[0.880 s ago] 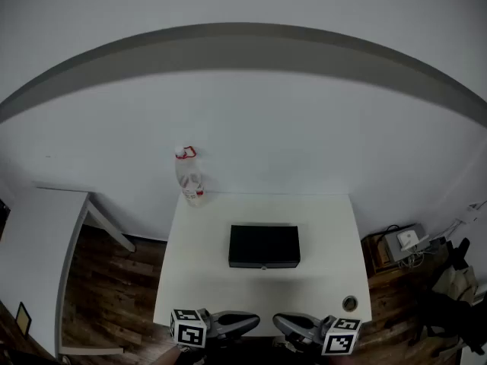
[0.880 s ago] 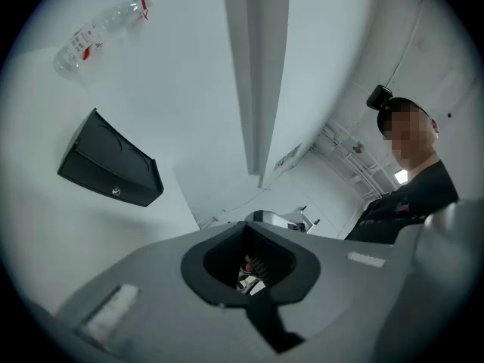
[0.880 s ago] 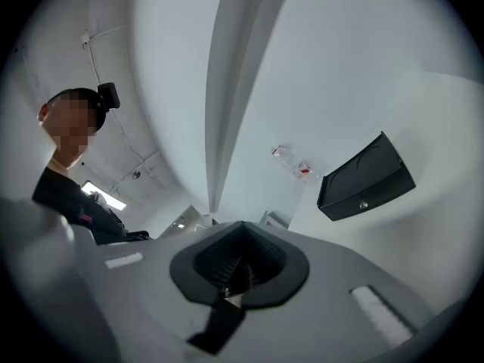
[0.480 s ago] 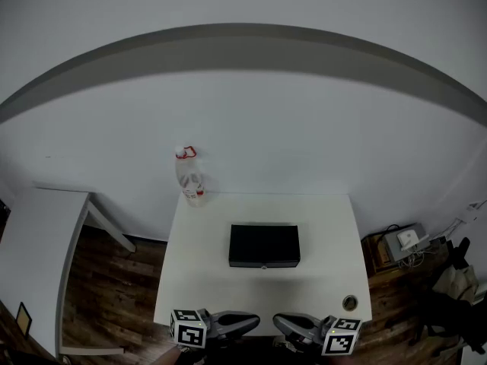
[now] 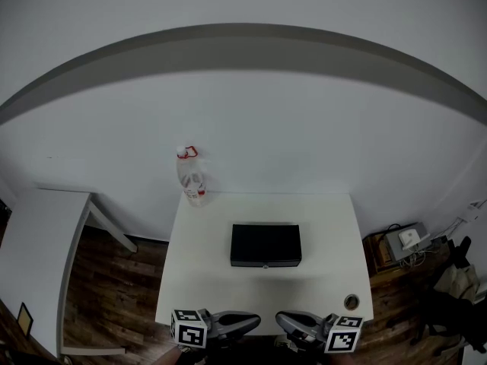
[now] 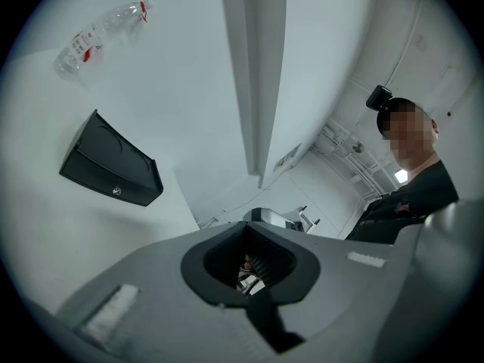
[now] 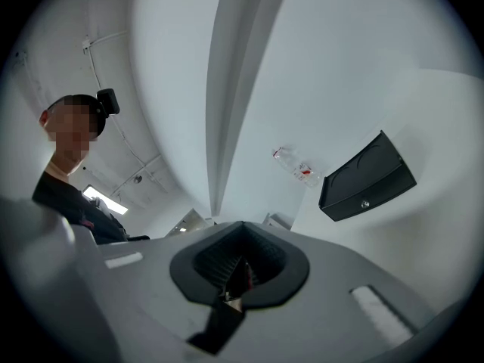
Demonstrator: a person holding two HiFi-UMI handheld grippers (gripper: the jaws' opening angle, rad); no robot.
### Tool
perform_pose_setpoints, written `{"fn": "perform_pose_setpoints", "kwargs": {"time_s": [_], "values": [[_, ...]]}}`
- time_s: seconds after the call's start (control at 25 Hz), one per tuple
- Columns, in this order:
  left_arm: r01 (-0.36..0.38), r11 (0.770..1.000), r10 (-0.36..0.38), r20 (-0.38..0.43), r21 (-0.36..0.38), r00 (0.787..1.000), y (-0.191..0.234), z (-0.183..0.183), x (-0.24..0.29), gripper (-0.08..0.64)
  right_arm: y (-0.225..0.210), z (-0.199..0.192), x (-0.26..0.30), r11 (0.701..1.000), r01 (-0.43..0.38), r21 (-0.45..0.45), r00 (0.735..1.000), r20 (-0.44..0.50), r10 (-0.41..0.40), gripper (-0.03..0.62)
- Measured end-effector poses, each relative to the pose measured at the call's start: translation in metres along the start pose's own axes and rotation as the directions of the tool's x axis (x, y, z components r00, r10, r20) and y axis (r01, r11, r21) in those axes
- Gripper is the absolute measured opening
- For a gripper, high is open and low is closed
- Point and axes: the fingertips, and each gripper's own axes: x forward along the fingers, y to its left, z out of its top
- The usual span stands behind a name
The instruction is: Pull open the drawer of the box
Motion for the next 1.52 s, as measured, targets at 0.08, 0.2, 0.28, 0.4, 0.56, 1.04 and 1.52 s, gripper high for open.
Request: {"fn": "perform_pose_setpoints", "kwargs": {"time_s": [0.08, 0.2, 0.28, 0.4, 0.56, 1.04, 1.52], "values": [[0.001, 1.000, -0.001, 0.006, -0.009, 1.000, 0.002, -0.001, -0.001, 0.005, -0.004, 0.002, 0.000, 1.000, 0.006, 0.012, 1.000, 0.006, -0.006, 0.005], [-0.007, 1.000, 0.007, 0.008, -0.009, 1.000, 0.005, 0.001, -0.003, 0.005, -0.007, 0.004, 0.000, 1.000, 0.013, 0.020, 1.000, 0.014, -0.013, 0.005], [-0.017, 1.000, 0.017, 0.016, -0.018, 1.000, 0.008, 0.003, -0.006, 0.005, -0.008, 0.005, 0.000, 1.000, 0.015, 0.024, 1.000, 0.019, -0.015, 0.005], [-0.058, 0.998, 0.059, 0.041, -0.019, 0.997, 0.022, 0.012, -0.012, 0.005, -0.009, 0.006, 0.000, 0.999, 0.020, 0.025, 0.999, 0.026, -0.021, 0.005], [-0.206, 0.979, 0.206, 0.089, -0.007, 0.975, 0.064, 0.038, -0.032, 0.006, -0.013, 0.007, -0.002, 0.999, 0.032, 0.027, 0.999, 0.035, -0.032, 0.006], [-0.605, 0.796, 0.604, 0.033, 0.039, 0.796, 0.228, 0.129, -0.057, 0.123, -0.028, 0.006, -0.018, 0.992, 0.095, 0.079, 0.992, 0.078, -0.101, 0.006], [-0.717, 0.696, 0.716, -0.107, 0.030, 0.690, 0.302, 0.139, -0.044, 0.123, -0.044, 0.004, -0.035, 0.981, 0.136, 0.141, 0.979, 0.132, -0.155, 0.006]]}}
